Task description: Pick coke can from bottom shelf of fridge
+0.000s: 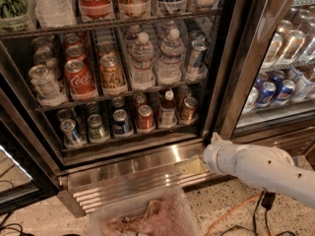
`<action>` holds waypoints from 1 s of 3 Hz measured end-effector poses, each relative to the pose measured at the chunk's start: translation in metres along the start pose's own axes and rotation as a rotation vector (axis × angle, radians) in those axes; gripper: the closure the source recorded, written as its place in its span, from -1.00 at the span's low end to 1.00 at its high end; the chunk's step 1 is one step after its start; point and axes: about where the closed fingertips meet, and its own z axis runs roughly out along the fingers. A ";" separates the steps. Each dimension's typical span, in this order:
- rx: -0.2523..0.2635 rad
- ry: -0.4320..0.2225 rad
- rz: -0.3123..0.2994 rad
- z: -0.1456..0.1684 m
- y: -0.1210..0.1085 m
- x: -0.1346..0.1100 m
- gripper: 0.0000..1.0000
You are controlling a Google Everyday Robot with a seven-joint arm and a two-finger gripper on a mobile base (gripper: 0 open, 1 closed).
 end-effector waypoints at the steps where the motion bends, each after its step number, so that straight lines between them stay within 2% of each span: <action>1: 0.000 -0.164 0.084 0.029 0.016 -0.027 -1.00; 2: 0.001 -0.345 0.118 0.057 0.027 -0.068 -1.00; 3: -0.050 -0.447 0.105 0.081 0.055 -0.103 -1.00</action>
Offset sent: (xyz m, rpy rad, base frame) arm 0.0829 0.1179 0.0145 0.4664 -0.3842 -0.0283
